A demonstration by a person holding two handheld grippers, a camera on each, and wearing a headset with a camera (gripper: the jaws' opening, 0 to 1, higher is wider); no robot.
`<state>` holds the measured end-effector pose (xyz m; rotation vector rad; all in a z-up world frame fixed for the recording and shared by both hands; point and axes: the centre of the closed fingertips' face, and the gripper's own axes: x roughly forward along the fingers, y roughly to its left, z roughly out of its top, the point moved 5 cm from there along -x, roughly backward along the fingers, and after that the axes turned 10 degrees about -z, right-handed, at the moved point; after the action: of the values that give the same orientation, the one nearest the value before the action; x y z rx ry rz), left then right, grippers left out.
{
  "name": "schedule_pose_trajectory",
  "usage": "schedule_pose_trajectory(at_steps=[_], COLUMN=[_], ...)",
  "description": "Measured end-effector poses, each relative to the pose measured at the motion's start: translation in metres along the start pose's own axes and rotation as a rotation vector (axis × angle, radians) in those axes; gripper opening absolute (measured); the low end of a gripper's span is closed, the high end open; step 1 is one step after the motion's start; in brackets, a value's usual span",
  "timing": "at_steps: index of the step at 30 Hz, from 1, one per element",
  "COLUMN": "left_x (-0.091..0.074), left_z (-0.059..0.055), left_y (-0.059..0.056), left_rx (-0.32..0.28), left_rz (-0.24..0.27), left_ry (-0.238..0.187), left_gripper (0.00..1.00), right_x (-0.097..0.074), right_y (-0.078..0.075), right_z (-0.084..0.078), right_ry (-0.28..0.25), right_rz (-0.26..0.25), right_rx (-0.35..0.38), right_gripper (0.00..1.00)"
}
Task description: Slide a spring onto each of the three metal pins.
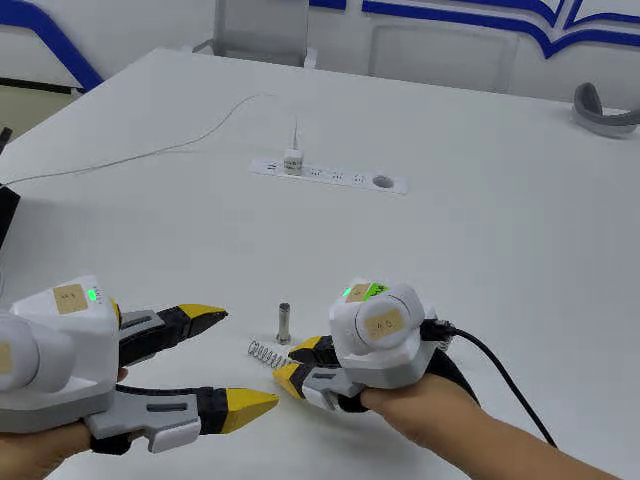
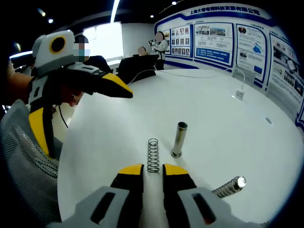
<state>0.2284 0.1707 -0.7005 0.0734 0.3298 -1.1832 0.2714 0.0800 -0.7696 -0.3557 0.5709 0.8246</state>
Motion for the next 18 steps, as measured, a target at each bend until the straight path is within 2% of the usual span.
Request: schedule_pose_trajectory(at_steps=[11, 18], left_x=[-0.001, -0.002], left_z=[-0.006, -0.004], left_y=[0.0, 0.001], left_rx=[-0.014, -0.012], left_rz=[0.009, 0.018], left_ry=[0.003, -0.002], left_gripper=[0.66, 0.66], right_x=[0.002, -0.011], right_y=[0.001, 0.002], right_z=[-0.002, 0.006], right_ry=[-0.003, -0.02], right_rz=[0.006, 0.004], right_rx=[-0.015, -0.077], right_gripper=[0.12, 0.12])
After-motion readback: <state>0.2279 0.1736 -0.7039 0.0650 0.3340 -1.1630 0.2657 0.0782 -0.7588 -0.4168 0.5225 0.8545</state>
